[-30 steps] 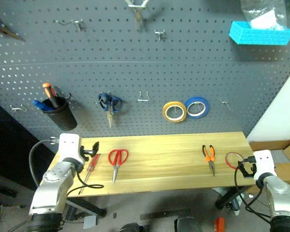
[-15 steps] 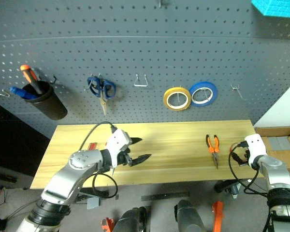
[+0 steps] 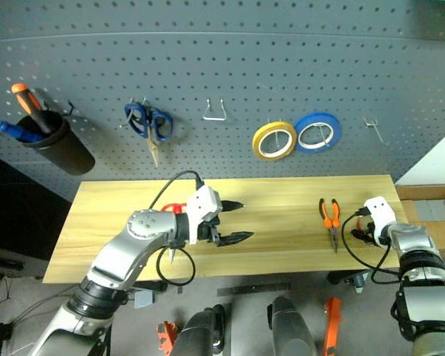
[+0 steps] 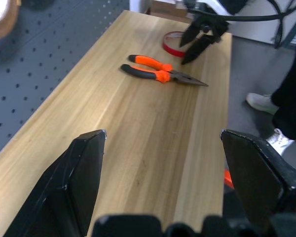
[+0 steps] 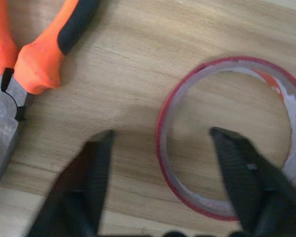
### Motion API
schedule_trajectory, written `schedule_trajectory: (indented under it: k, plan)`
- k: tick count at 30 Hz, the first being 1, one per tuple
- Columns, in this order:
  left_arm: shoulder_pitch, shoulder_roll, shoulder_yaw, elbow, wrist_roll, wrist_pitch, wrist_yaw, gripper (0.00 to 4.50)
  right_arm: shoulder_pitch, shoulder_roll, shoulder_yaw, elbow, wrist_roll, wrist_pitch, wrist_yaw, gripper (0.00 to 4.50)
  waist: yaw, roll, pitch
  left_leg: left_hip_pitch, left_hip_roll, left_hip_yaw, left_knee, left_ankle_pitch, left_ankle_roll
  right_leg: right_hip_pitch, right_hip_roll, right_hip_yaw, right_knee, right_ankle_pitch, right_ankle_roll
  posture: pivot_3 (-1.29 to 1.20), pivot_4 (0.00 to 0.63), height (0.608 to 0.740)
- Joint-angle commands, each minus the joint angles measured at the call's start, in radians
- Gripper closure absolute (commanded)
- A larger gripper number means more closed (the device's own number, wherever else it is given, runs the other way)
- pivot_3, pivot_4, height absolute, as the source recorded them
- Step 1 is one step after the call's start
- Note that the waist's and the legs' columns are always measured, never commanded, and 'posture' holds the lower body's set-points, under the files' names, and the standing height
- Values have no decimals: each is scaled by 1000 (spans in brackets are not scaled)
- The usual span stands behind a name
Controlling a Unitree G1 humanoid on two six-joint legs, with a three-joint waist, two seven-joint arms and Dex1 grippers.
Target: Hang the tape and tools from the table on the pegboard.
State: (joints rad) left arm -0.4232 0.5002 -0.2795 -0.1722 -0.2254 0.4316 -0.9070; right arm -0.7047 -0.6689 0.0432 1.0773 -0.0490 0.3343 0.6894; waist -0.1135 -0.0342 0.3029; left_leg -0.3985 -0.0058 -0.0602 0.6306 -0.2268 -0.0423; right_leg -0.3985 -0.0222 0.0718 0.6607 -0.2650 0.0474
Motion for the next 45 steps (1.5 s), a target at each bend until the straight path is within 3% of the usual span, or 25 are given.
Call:
schedule_trajectory:
  k: [1,6,12,15,19,23,26,29,34,45]
  plan:
    - [-7,-2,-4,-28,-10,-17,-23,509,-17,-27,38,70,-52,-24,28,3005,0,-1,0,0,0,0,0,0,0,0,0,0,0,0,0,-125,319,740]
    - [-4,-13,3,-48,-30,-28,-45,509,-17,-20,60,108,-84,-50,47,4479,1,-2,1,0,0,0,0,0,0,0,0,0,0,0,0,-124,306,740]
    - [-17,-37,-14,-79,-26,-45,-54,509,60,-31,-29,-3,-6,-37,21,4479,3,-2,1,-1,0,-1,2,0,0,0,0,0,0,1,1,-141,302,740]
    - [-27,-50,-24,-85,-24,-56,-59,509,203,-69,-100,-229,47,26,26,4479,9,-2,1,-1,0,-2,2,0,0,0,0,-1,0,1,2,-169,304,740]
    - [-75,-95,-19,-60,-29,-74,-41,509,501,-109,-253,-773,102,142,-34,4479,20,2,2,-5,-2,-3,2,0,-1,-3,-2,-2,1,0,3,-195,307,740]
    - [-122,-144,-2,-22,-28,-104,-13,509,697,-20,-406,-1331,128,229,-162,4479,-4,5,5,-6,0,0,4,-1,-1,-7,-1,2,2,-2,10,-235,316,740]
    - [-142,-160,4,3,-23,-127,-9,509,747,59,-425,-1577,118,263,-248,4479,-19,5,5,-5,1,0,4,0,-2,-7,3,2,3,-2,11,-247,320,740]
    - [-171,-181,17,37,-27,-151,2,509,704,132,-365,-1721,82,248,-338,4479,-28,4,5,-4,2,1,3,0,-2,-7,3,2,4,-2,11,-261,324,740]
    - [-207,-205,31,71,-30,-165,11,509,532,136,-293,-1642,69,214,-367,4479,-31,3,6,-4,0,6,5,0,-1,-7,1,7,2,0,14,-260,319,740]
    - [-200,-189,36,76,-19,-173,26,509,218,140,-263,-997,73,-95,-380,4479,-29,4,6,-6,0,6,4,-1,2,-8,0,7,1,4,9,-229,306,740]
